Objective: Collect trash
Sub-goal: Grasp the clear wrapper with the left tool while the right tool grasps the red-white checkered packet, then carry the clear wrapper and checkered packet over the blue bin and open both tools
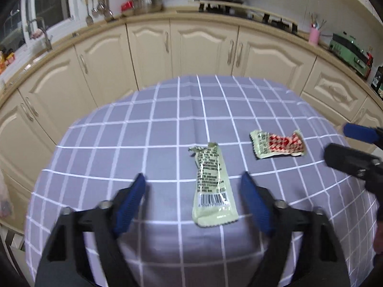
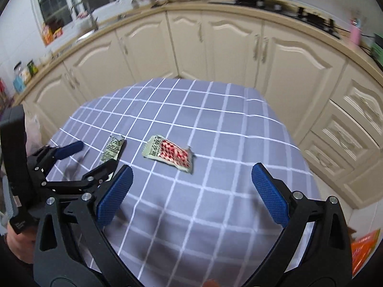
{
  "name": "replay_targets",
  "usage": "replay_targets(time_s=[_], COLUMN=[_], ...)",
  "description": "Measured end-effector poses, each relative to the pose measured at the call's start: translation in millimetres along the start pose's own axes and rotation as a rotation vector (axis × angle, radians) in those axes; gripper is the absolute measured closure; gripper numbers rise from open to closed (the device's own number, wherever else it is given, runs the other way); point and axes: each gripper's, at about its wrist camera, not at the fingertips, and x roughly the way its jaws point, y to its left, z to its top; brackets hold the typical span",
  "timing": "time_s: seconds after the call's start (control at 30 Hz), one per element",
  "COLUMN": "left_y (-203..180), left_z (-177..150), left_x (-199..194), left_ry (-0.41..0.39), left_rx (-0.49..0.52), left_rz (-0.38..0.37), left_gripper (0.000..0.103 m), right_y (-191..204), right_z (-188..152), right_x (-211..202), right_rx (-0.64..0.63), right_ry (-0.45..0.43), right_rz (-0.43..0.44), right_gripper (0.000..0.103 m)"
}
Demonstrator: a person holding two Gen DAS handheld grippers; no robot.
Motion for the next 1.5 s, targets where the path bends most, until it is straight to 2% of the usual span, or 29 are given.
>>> replay_targets(time_s=[0.07, 0.1, 0.13, 0.17, 0.2, 0.23, 0.27, 0.3, 0.37, 0.7, 1.03, 1.23, 1.5], left_y=[0, 0, -1, -1, -2, -3, -2, -1, 2, -3, -55, -113, -224], left_z=[1, 2, 3, 3, 4, 4, 4, 3, 1, -15, -19, -18, -22], left_x=[4, 4, 4, 4, 2, 2, 1, -1, -4, -41, -101, -138, -166], left_ry=[-0.009, -0.012, -0.017, -0.021, -0.024, -0.025, -0.029, -0.034, -0.037, -0.072, -0.159, -0.214, -0.235], left_rx=[0.009, 0.011, 0.012, 0.016, 0.02, 0.02, 0.014, 0.003, -0.016, -0.051, -0.015, 0.077, 0.23], left_rz=[0.011, 0.006, -0.004, -0.007, -0.015, -0.024, -0.035, -0.043, -0.05, -0.107, -0.193, -0.257, -0.392], left_gripper=[0.038, 0.046, 0.057, 0.064, 0.078, 0.081, 0.084, 0.089, 0.092, 0.095, 0.095, 0.095, 0.095], right_y=[5, 7, 8, 12, 19, 21, 25, 27, 27, 1, -35, -77, -154], right_z=[4, 5, 6, 6, 7, 5, 5, 3, -1, -30, -54, -80, -133], right_x=[18, 28, 35, 45, 45, 45, 42, 40, 36, -28, -115, -178, -243], right_rx=[-0.034, -0.051, -0.063, -0.09, -0.119, -0.134, -0.139, -0.142, -0.136, -0.018, 0.042, 0.125, 0.297], right_ry=[0.026, 0.044, 0.056, 0.07, 0.05, 0.044, 0.043, 0.047, 0.052, -0.047, -0.17, -0.267, -0.349], right_rz=[0.001, -0.003, -0.005, -0.024, -0.039, -0.024, -0.013, -0.013, 0.004, 0.05, 0.02, -0.023, -0.136], right_gripper=[0.012, 0.016, 0.025, 0.031, 0.037, 0.058, 0.064, 0.078, 0.084, 0.085, 0.085, 0.085, 0.085])
